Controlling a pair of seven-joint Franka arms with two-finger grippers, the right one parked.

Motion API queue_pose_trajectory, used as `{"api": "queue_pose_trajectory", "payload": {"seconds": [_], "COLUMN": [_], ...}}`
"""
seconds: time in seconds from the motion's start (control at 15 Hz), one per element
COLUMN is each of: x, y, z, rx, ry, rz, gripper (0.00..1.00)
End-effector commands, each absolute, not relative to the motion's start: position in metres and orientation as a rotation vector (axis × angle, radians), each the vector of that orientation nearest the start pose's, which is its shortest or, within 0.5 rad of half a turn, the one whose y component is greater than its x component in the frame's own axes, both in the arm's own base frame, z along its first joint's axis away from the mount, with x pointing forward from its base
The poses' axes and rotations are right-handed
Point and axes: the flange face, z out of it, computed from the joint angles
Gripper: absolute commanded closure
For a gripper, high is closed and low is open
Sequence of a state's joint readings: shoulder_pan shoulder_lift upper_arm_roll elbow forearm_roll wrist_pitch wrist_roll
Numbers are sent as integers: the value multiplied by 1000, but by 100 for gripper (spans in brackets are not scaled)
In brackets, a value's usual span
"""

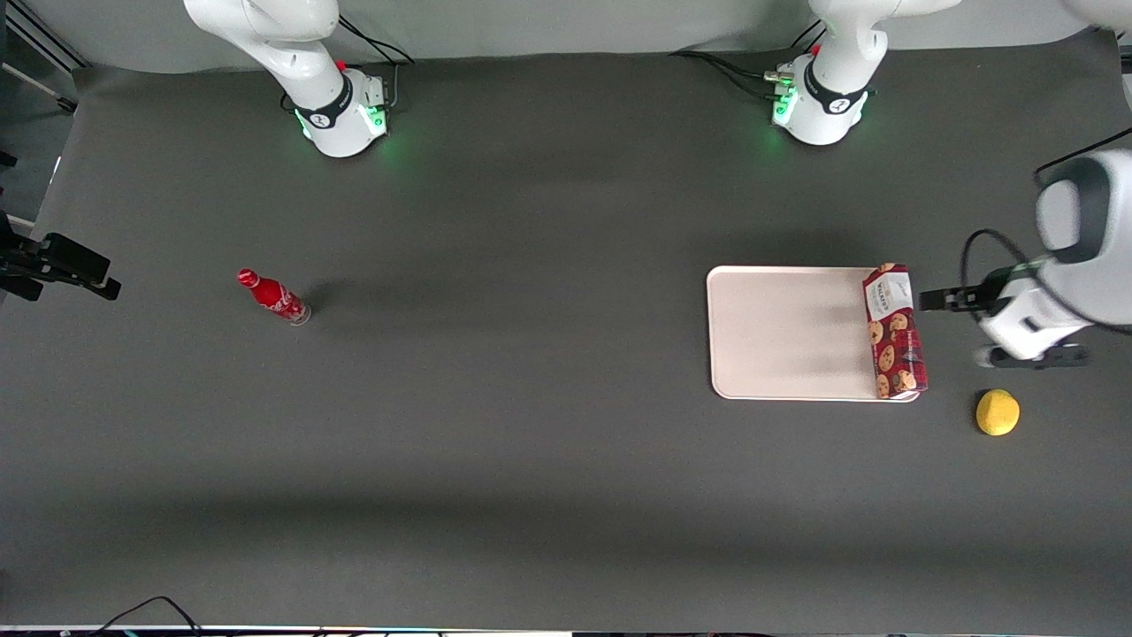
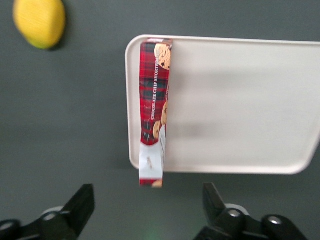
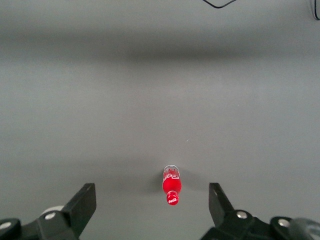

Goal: Place red cookie box on tray

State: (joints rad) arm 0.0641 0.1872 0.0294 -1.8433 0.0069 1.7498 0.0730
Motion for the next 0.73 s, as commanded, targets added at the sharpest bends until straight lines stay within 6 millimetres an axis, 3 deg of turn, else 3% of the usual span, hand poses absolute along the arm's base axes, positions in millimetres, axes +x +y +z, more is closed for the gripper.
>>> {"api": "queue_pose_trajectory", "payload": {"seconds": [0.0, 0.13, 0.33, 0.67], "x": [582, 572, 542, 532], "y": [46, 43, 23, 13], "z": [534, 589, 649, 678], "rx": [-3139, -3142, -3136, -3131], "ry": [-22, -16, -4, 73], "rz": [376, 328, 210, 164], "gripper": [0, 0, 0, 0]}}
